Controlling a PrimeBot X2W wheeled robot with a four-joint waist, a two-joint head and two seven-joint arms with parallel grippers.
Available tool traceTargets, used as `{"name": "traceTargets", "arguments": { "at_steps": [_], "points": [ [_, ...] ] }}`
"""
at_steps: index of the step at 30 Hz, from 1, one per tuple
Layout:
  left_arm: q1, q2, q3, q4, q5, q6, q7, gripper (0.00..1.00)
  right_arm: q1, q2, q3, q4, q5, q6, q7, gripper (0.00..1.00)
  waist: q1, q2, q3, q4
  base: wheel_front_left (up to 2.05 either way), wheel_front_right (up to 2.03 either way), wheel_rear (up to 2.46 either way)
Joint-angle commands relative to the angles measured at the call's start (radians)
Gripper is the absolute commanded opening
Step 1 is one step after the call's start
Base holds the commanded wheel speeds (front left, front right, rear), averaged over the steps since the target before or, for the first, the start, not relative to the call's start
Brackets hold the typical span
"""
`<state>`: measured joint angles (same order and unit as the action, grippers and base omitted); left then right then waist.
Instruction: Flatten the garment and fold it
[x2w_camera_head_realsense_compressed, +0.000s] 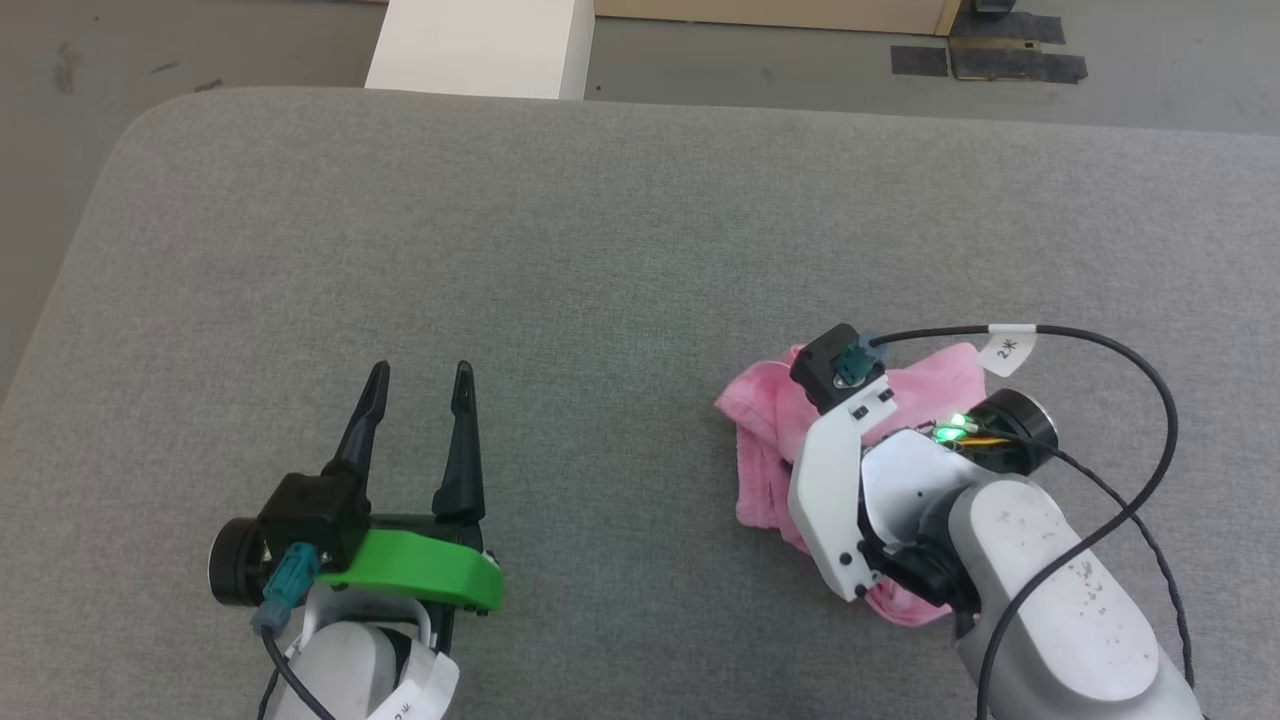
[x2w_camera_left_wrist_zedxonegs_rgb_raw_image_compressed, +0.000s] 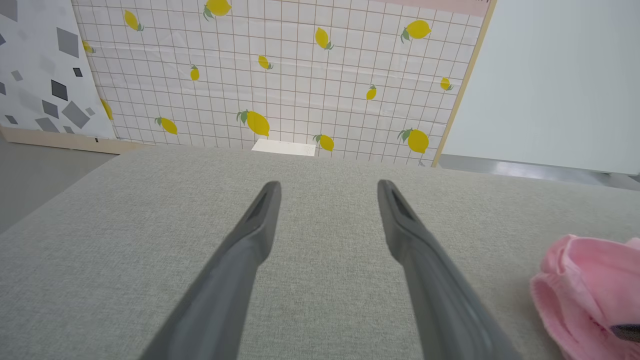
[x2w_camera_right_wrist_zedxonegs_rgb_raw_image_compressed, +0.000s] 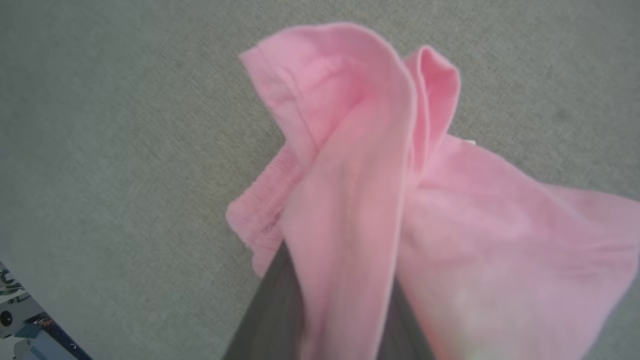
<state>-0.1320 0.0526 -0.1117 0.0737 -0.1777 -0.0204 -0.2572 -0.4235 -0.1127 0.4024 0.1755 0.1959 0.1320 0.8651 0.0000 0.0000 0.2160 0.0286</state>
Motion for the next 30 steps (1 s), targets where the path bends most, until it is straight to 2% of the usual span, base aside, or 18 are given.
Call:
{"name": "traceTargets", "arguments": {
  "at_steps": [1, 5, 10, 11, 12, 16, 17, 21, 25, 30],
  "points": [
    [-0.013, -0.002, 0.0, 0.0, -0.01, 0.007, -0.005, 1.0, -0.018, 0.003, 0.002, 0.006, 0.019, -0.001, -0.023, 1.0, 0.0, 0.0, -0.001, -0.001, 0.0, 0.0, 0.0],
    [-0.001, -0.002, 0.007, 0.001, -0.012, 0.009, -0.005, 1.0, -0.012, 0.005, -0.009, -0.03, 0.077, -0.001, -0.092, 1.0, 0.0, 0.0, -0.023, -0.016, 0.0, 0.0, 0.0],
    [0.019, -0.002, 0.019, -0.002, -0.014, 0.005, -0.005, 1.0, 0.039, 0.002, -0.069, -0.16, 0.142, -0.001, -0.197, 1.0, 0.0, 0.0, -0.064, -0.051, 0.0, 0.0, 0.0],
    [0.023, -0.002, 0.022, -0.003, -0.015, 0.004, -0.005, 1.0, 0.052, 0.003, -0.091, -0.184, 0.147, -0.001, -0.221, 1.0, 0.0, 0.0, -0.072, -0.059, 0.0, 0.0, 0.0],
    [0.036, -0.002, 0.03, -0.006, -0.018, 0.001, -0.005, 1.0, 0.1, 0.015, -0.181, -0.252, 0.155, -0.001, -0.306, 1.0, 0.0, 0.0, -0.097, -0.085, 0.0, 0.0, 0.0],
    [0.05, -0.002, 0.043, -0.005, -0.021, -0.002, -0.005, 1.0, 0.168, 0.049, -0.327, -0.287, 0.217, -0.001, -0.405, 1.0, 0.0, 0.0, -0.127, -0.122, 0.0, 0.0, 0.0],
    [0.06, -0.002, 0.043, -0.007, -0.023, 0.001, -0.005, 1.0, 0.204, 0.059, -0.426, -0.272, 0.259, -0.001, -0.451, 1.0, 0.0, 0.0, -0.142, -0.141, 0.0, 0.0, 0.0],
    [0.068, -0.002, 0.043, -0.01, -0.024, 0.002, -0.005, 1.0, 0.242, 0.062, -0.515, -0.192, 0.394, -0.001, -0.468, 1.0, 0.0, 0.0, -0.15, -0.159, 0.0, 0.0, 0.0],
    [0.069, -0.002, 0.041, -0.012, -0.023, 0.0, -0.005, 1.0, 0.246, 0.062, -0.552, -0.061, 0.539, -0.001, -0.421, 1.0, 0.0, 0.0, -0.148, -0.163, 0.0, 0.0, 0.0],
    [0.064, -0.002, 0.034, -0.011, -0.023, -0.004, -0.005, 1.0, 0.208, 0.062, -0.553, 0.075, 0.643, -0.001, -0.321, 1.0, 0.0, 0.0, -0.131, -0.15, 0.0, 0.0, 0.0]
  ]
}}
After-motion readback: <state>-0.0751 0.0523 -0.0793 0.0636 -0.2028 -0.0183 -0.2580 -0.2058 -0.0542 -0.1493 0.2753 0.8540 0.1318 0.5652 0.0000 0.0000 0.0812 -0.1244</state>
